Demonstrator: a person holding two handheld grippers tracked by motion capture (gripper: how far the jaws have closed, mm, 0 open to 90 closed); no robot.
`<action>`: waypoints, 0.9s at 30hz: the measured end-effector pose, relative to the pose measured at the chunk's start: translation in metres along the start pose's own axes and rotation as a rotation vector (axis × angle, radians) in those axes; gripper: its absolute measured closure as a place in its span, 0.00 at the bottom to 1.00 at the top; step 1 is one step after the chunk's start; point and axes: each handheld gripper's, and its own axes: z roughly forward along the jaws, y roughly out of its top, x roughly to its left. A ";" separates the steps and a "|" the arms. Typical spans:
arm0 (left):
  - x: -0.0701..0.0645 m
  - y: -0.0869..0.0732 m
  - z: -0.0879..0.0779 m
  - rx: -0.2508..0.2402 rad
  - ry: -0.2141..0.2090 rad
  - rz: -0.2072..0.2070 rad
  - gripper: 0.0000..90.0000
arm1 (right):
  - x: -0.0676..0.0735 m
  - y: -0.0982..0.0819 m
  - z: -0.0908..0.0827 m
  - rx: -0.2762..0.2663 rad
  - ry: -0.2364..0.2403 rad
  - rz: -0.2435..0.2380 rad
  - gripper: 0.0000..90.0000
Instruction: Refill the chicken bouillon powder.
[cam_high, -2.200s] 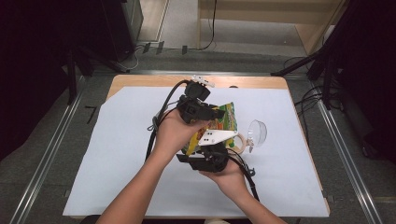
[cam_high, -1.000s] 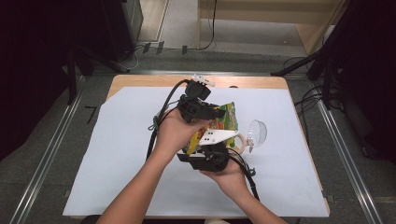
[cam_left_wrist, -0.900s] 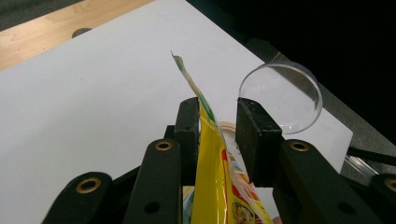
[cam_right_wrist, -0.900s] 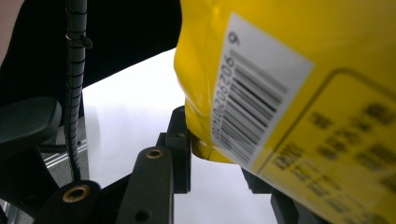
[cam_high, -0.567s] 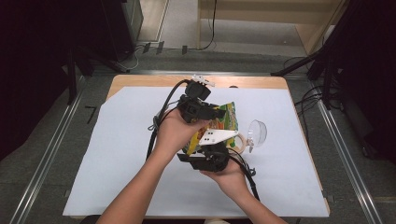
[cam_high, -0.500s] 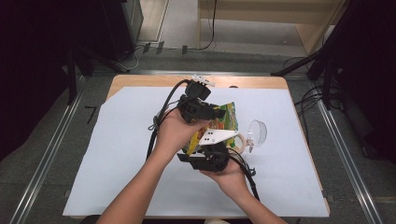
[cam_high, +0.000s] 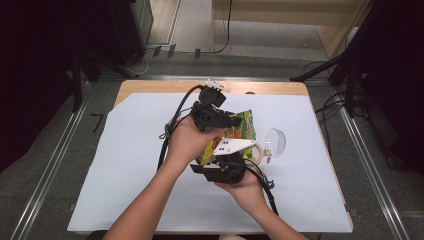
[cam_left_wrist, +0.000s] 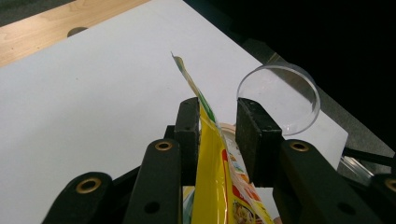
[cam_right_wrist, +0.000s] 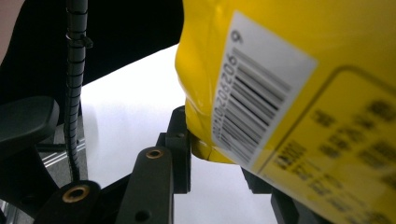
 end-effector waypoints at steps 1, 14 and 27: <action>0.000 0.000 0.000 0.000 -0.001 0.001 0.79 | 0.000 0.000 0.000 0.000 0.000 0.000 0.77; -0.002 0.002 0.001 0.002 0.002 0.008 0.79 | -0.001 0.000 -0.001 -0.005 -0.003 -0.002 0.77; 0.000 0.006 0.001 0.021 -0.006 -0.003 0.79 | -0.001 0.003 -0.003 -0.007 -0.001 0.003 0.77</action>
